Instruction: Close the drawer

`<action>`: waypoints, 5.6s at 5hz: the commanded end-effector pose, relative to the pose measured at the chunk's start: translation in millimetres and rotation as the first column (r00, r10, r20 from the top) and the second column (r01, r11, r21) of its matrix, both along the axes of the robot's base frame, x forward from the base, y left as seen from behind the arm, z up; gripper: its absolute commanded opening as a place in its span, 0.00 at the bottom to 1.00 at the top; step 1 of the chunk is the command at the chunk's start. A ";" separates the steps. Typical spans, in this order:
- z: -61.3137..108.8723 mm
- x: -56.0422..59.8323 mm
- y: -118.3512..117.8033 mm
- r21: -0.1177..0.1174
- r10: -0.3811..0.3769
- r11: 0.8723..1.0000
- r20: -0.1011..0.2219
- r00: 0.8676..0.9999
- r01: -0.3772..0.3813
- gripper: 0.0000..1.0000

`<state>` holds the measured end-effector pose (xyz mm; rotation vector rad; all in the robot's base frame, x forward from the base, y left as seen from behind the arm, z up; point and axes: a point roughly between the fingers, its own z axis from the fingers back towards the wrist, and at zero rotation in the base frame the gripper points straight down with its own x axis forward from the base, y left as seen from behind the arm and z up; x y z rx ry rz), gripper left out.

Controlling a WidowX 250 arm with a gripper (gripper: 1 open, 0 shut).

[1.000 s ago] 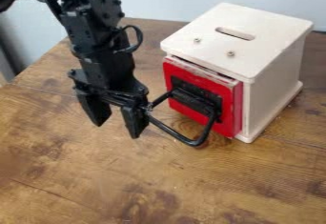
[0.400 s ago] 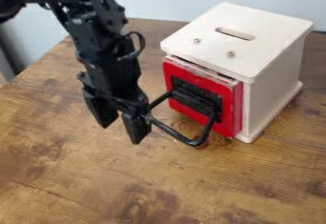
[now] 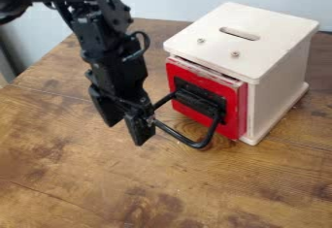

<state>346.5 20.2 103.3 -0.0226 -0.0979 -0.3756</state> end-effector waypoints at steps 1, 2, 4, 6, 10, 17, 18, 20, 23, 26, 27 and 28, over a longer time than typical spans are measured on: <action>14.6 2.7 4.6 0.006 0.080 0.997 0.066 0.995 -0.081 1.00; 7.1 -2.9 8.5 0.003 0.156 0.988 0.056 0.986 -0.156 1.00; 7.9 13.7 28.8 0.002 0.213 0.977 0.062 0.975 -0.213 1.00; 11.3 23.7 40.8 -0.002 0.260 0.966 0.069 0.963 -0.260 0.00; 4.4 25.4 29.3 -0.003 0.248 0.969 0.046 0.968 -0.248 1.00; -29.0 34.9 -40.4 0.003 0.057 0.998 0.100 0.993 -0.058 1.00; -37.2 33.2 -37.2 -0.006 0.061 0.998 0.086 0.994 -0.061 1.00; -44.6 28.1 -59.9 -0.012 0.113 0.994 0.044 0.993 -0.112 1.00; -41.1 32.0 -71.1 -0.005 -0.022 1.000 0.067 0.998 0.023 1.00; -39.3 36.7 -63.3 -0.003 -0.063 0.998 0.075 0.995 0.063 1.00; -38.8 35.9 -61.3 -0.003 -0.072 0.997 0.069 0.995 0.072 1.00; -37.4 35.4 -59.9 0.001 -0.083 0.997 0.072 0.994 0.083 1.00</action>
